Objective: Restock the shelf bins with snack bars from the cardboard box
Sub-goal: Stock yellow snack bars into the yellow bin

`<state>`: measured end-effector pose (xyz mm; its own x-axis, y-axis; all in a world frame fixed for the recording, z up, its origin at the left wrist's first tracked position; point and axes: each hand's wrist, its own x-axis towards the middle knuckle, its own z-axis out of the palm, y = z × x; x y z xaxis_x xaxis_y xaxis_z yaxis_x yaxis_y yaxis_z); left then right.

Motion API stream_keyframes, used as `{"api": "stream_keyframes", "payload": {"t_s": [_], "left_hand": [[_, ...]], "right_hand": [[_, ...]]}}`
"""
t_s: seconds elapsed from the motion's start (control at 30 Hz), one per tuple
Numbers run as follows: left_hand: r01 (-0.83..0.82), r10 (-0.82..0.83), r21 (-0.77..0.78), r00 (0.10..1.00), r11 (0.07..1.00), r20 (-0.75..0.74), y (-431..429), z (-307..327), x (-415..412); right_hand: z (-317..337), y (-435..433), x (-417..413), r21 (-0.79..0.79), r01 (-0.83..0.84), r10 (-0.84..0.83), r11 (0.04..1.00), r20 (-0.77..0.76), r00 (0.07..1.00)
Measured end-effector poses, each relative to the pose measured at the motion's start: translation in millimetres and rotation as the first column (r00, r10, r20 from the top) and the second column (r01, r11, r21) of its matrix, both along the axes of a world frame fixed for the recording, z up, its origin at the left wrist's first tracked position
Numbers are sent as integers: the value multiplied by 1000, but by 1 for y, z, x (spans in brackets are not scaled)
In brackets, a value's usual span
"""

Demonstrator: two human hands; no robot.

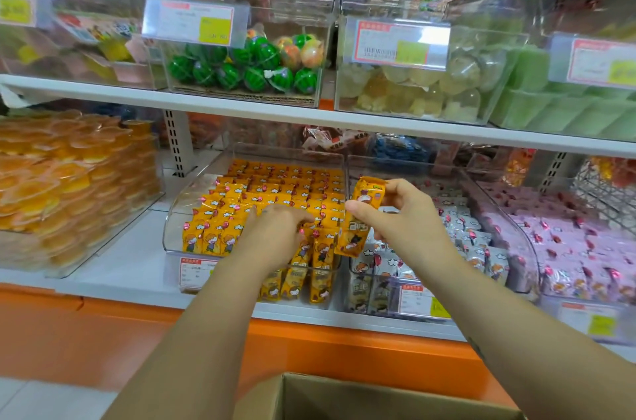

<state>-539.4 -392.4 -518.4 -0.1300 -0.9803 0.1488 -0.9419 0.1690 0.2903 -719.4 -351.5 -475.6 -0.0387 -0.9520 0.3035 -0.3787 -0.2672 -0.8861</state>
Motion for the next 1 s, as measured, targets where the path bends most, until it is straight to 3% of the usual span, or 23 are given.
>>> {"api": "stream_keyframes", "payload": {"t_s": [0.07,0.33,0.43,0.53,0.7,0.8,0.9,1.0], "left_hand": [[-2,5,42,998,999,-64,-4,0,-1],[-9,7,65,999,998,34,-8,-4,-4],[1,-7,58,995,998,103,-6,-2,-3],[-1,-5,57,994,998,108,-2,-1,4],[15,-16,50,999,999,33,7,-2,21],[39,-39,53,999,998,3,11,-2,25],[57,-56,72,998,996,-10,14,-4,27],[64,-63,96,998,993,-8,16,-3,25]], "right_hand": [[-3,-3,2,11,4,-4,1000,8,1000],[-4,-4,5,-86,-10,6,996,-45,999],[-8,-4,7,-155,-94,50,983,-267,962],[-9,-9,8,-108,-109,34,988,-538,842],[0,-15,16,158,-201,255,967,-605,754],[8,-19,24,60,-199,185,978,-689,701],[10,-29,32,-101,-116,29,988,-620,784],[6,-42,39,-103,-57,-7,993,-537,844]]}}
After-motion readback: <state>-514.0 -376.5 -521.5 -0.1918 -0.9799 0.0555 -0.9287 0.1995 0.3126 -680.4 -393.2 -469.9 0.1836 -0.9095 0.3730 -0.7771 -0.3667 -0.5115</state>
